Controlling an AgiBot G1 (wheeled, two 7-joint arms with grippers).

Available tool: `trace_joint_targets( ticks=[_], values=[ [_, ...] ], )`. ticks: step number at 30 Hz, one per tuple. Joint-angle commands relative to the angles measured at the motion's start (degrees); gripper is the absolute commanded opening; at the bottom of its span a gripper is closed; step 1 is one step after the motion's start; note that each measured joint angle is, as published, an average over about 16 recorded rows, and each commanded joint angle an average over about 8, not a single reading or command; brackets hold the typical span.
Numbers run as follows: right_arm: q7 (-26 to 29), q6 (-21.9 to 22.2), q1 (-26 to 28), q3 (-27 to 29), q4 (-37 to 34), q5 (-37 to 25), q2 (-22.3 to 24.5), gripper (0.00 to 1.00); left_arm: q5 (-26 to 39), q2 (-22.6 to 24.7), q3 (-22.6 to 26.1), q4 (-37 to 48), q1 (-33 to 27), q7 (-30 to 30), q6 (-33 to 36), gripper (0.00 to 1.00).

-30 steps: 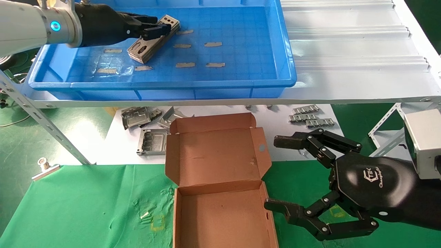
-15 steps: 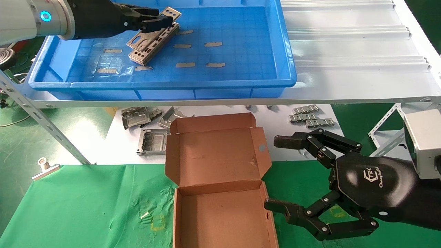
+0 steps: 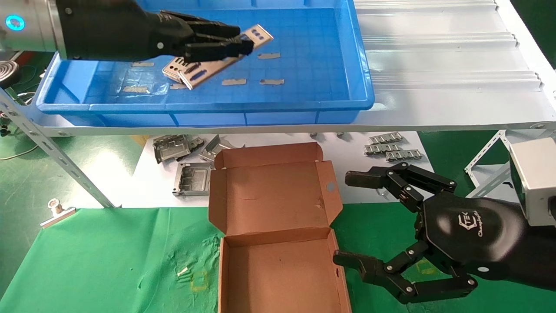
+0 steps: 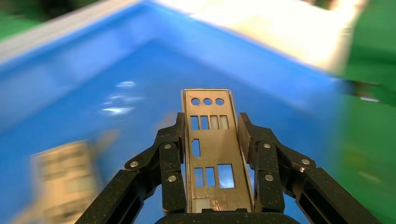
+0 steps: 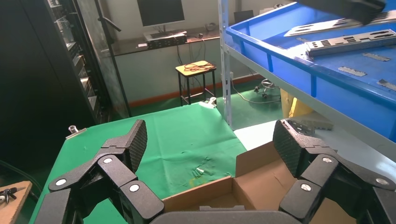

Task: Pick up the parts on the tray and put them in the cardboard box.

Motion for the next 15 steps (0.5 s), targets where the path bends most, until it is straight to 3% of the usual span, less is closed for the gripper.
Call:
trace_joint_targets(
  ticks=[1,8,15],
  values=[
    [0.0,0.0,0.0,0.0,0.0,0.0,0.0,1.00,-0.6,-0.9,-0.3,-0.2,0.0,0.8,5.8,0.00],
    [0.0,0.0,0.0,0.0,0.0,0.0,0.0,1.00,-2.0,-1.9,1.0,-5.2,3.7,2.0,11.2,0.00],
    [0.0,0.0,0.0,0.0,0.0,0.0,0.0,1.00,-10.7,-6.1,6.8,-22.2,12.9,-2.0,11.4,0.00]
  ],
)
